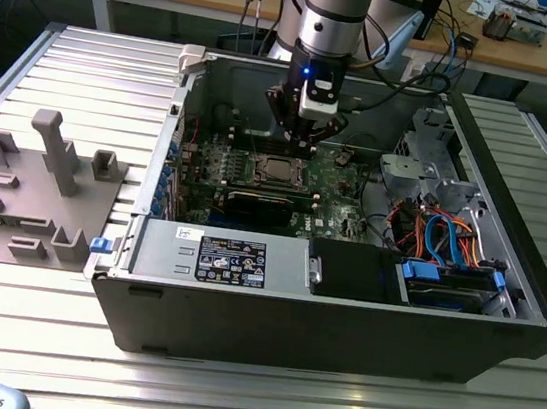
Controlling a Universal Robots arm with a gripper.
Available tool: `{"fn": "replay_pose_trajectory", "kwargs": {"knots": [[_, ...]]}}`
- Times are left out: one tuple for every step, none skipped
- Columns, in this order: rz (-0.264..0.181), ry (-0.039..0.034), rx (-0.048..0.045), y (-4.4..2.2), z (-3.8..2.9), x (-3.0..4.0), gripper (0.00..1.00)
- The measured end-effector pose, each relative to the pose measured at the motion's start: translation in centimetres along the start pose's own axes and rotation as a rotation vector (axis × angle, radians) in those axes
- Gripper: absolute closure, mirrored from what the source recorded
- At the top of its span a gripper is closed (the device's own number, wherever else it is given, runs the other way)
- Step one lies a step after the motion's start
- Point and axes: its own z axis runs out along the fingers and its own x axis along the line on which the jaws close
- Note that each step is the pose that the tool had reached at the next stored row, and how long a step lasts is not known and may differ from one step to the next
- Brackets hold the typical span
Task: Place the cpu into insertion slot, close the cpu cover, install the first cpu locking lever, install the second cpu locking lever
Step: 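Install the first cpu locking lever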
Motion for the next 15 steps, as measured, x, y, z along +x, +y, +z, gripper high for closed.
{"fn": "replay_pose_trajectory", "kwargs": {"knots": [[-0.001,-0.0001,0.0000,0.00,0.00,0.00,0.89],[-0.003,-0.0002,0.0000,0.00,0.00,0.00,0.89],[-0.004,-0.0003,0.0001,0.00,0.00,0.00,0.89],[-0.005,-0.0004,0.0000,0.00,0.00,0.00,0.89],[-0.007,-0.0005,0.0000,0.00,0.00,0.00,0.89],[-0.008,-0.0005,0.0000,0.00,0.00,0.00,0.89],[-0.009,-0.0006,0.0001,0.00,0.00,0.00,0.89],[-0.010,-0.0007,0.0001,0.00,0.00,0.00,0.89],[-0.012,-0.0008,0.0000,0.00,0.00,0.00,0.89],[-0.014,-0.0009,0.0000,0.00,0.00,0.00,0.89],[-0.015,-0.0011,0.0000,0.00,0.00,0.00,0.89],[-0.017,-0.0012,0.0000,0.00,0.00,0.00,0.89],[-0.019,-0.0013,-0.0001,0.00,0.00,0.00,0.89],[-0.022,-0.0015,0.0000,0.00,0.00,0.00,0.89],[-0.024,-0.0016,-0.0001,0.00,0.00,0.00,0.89]]}}
